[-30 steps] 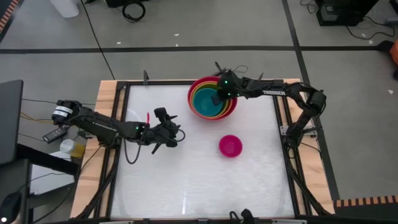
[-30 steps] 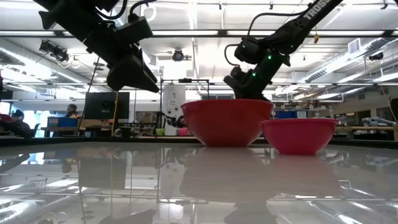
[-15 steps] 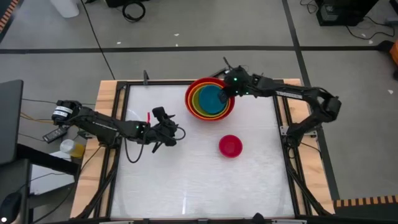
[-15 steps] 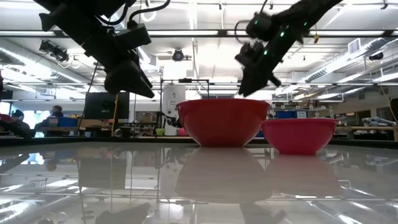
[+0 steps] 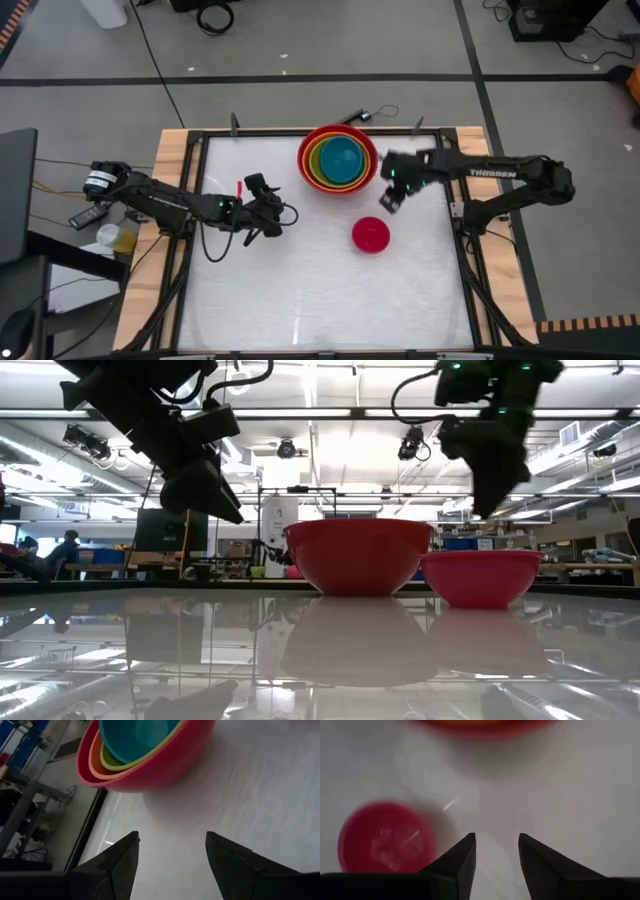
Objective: Nest bowls inside each other
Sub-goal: Stack the blue bowl on top of the green bowl, then stack the small red bowl on top of the blue bowl
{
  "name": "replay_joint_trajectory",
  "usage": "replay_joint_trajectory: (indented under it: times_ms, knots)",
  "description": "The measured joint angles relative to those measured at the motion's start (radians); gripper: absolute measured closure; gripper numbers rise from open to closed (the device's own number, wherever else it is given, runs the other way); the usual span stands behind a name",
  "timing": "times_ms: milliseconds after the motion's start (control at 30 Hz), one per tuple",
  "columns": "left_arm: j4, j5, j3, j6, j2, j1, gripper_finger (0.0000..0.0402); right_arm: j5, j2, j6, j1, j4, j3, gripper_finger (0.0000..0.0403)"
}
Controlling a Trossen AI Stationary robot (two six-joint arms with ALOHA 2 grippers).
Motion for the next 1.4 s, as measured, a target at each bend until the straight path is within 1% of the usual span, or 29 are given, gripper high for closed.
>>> replay_joint_trajectory:
  times_ms: [67,100,133,200,300,333,367,433,567,600,633,667,733,767,800,867,933,1000,1067,1100,1133,1233,1267,1333,1400]
  knots:
    - [0.002,0.000,0.000,-0.013,0.000,0.007,0.0171,0.011,-0.013,0.026,0.068,0.024,-0.042,0.0248]
    - [0.002,0.001,0.000,-0.020,0.000,0.009,0.0171,0.034,-0.016,0.026,0.094,0.051,-0.050,0.0248]
    - [0.004,0.000,0.000,-0.022,0.000,0.013,0.0171,0.075,-0.019,0.020,0.112,0.086,-0.051,0.0248]
    - [0.014,0.000,0.000,-0.025,0.000,0.014,0.0171,0.206,-0.022,-0.018,0.117,0.161,-0.039,0.0248]
    - [0.056,0.002,0.000,-0.020,0.000,0.014,0.0171,0.457,-0.020,-0.115,0.077,0.364,-0.008,0.0248]
    - [0.070,0.002,0.000,-0.017,0.000,0.014,0.0170,0.517,-0.016,-0.158,0.054,0.440,-0.005,0.0248]
    - [0.079,0.002,0.000,-0.017,0.000,0.014,0.0171,0.547,-0.007,-0.206,0.023,0.512,-0.005,0.0249]
    - [0.088,0.002,0.000,-0.010,0.000,0.014,0.0170,0.566,0.026,-0.265,-0.052,0.604,-0.005,0.0252]
    - [0.085,0.002,0.000,0.004,0.000,0.016,0.0171,0.553,0.121,-0.273,-0.182,0.674,-0.006,0.0258]
    - [0.085,0.002,0.000,0.009,0.000,0.019,0.0170,0.532,0.151,-0.274,-0.204,0.686,-0.006,0.0259]
    - [0.085,0.002,0.000,0.012,0.000,0.020,0.0170,0.487,0.182,-0.277,-0.223,0.697,-0.006,0.0260]
    - [0.084,0.002,0.000,0.019,0.000,0.023,0.0170,0.404,0.214,-0.289,-0.237,0.716,-0.007,0.0260]
    - [0.077,0.002,0.000,0.029,0.000,0.027,0.0170,0.166,0.267,-0.295,-0.255,0.763,-0.008,0.0261]
    - [0.075,0.002,0.000,0.032,0.000,0.032,0.0170,0.078,0.289,-0.290,-0.257,0.775,-0.001,0.0261]
    - [0.075,0.002,0.000,0.032,0.000,0.036,0.0170,0.016,0.306,-0.276,-0.256,0.764,0.009,0.0261]
    - [0.072,0.002,0.000,0.032,0.000,0.045,0.0170,0.016,0.316,-0.258,-0.249,0.704,0.030,0.0261]
    - [0.064,0.002,0.000,0.029,0.000,0.048,0.0170,0.106,0.290,-0.275,-0.232,0.648,0.053,0.0262]
    - [0.054,0.002,0.000,0.028,0.000,0.048,0.0170,0.207,0.233,-0.288,-0.218,0.590,0.081,0.0262]
    - [0.053,0.002,0.000,0.020,0.000,0.048,0.0170,0.257,0.170,-0.292,-0.206,0.510,0.099,0.0262]
    - [0.053,0.002,0.000,0.015,0.000,0.048,0.0170,0.253,0.140,-0.287,-0.197,0.463,0.102,0.0262]
    - [0.053,0.002,0.000,0.010,0.000,0.048,0.0170,0.229,0.108,-0.280,-0.185,0.416,0.102,0.0262]
    - [0.052,0.002,0.000,0.006,0.000,0.048,0.0170,0.061,0.015,-0.237,-0.130,0.259,0.100,0.0262]
    - [0.053,0.002,0.000,0.005,0.000,0.048,0.0170,0.024,-0.009,-0.210,-0.104,0.212,0.087,0.0262]
    - [0.052,0.002,0.000,0.001,0.000,0.048,0.0170,0.000,-0.052,-0.156,-0.036,0.138,0.043,0.0262]
    - [0.054,0.002,0.000,0.001,0.000,0.048,0.0170,0.003,-0.091,-0.094,0.040,0.125,-0.012,0.0262]
